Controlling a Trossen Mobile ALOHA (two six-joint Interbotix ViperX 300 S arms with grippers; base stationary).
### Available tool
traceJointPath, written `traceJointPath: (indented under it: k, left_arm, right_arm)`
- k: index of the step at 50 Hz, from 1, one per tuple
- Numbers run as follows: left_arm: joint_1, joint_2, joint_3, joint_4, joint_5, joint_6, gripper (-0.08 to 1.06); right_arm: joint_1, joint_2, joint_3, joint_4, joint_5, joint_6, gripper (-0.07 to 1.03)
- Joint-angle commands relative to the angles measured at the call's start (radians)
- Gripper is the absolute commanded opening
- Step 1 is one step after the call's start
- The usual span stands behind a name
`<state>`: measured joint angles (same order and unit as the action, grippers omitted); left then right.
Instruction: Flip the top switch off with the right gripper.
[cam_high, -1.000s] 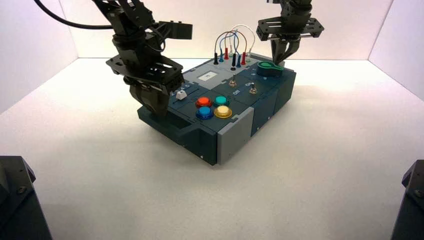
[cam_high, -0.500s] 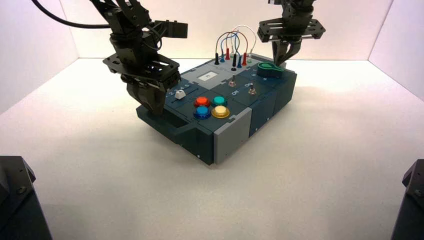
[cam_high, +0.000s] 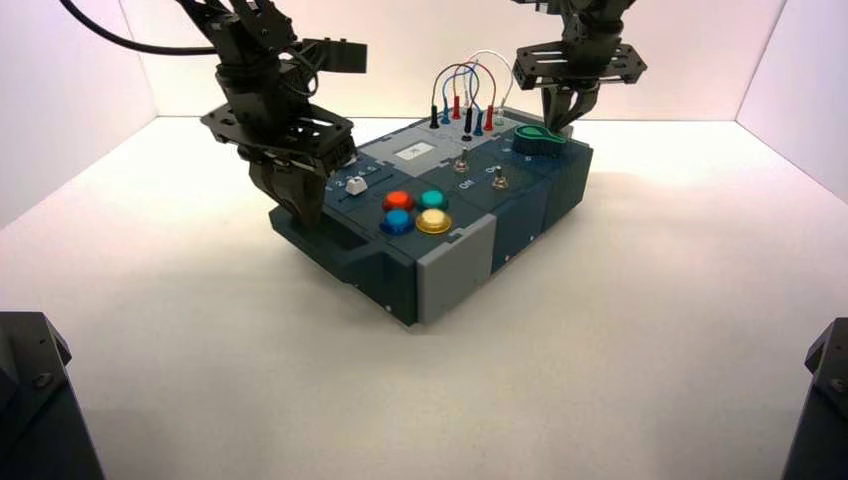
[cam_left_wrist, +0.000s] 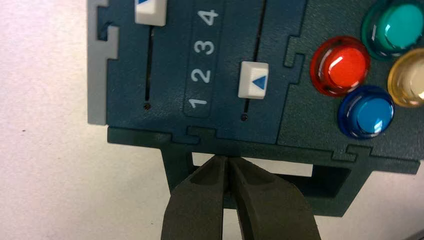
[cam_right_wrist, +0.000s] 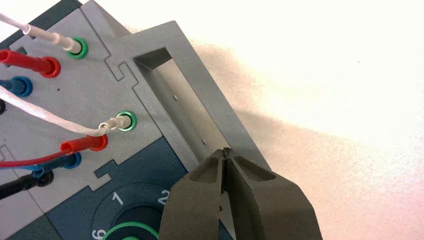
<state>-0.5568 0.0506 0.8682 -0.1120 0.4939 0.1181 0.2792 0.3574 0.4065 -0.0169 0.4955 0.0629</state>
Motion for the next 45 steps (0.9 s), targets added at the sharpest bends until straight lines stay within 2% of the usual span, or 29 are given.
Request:
traceJointPath:
  k: [1, 13, 31, 45]
  left_arm:
    - [0.100, 0.003, -0.048, 0.009, -0.037, -0.005, -0.03]
    - [0.140, 0.029, -0.084, 0.009, -0.038, 0.009, -0.03]
    - [0.143, 0.109, -0.146, 0.009, -0.037, 0.029, -0.03]
    - [0.160, 0.117, -0.156, 0.009, -0.044, 0.040, -0.03]
  right_arm:
    - [0.089, 0.077, 0.094, 0.029, 0.112, 0.003, -0.02]
    - [0.118, 0.071, 0.107, 0.052, 0.196, 0.002, -0.02]
    - [0.178, 0.017, 0.109, 0.091, 0.325, 0.002, -0.02]
    - [0.210, -0.023, 0.143, 0.118, 0.341, 0.002, -0.02]
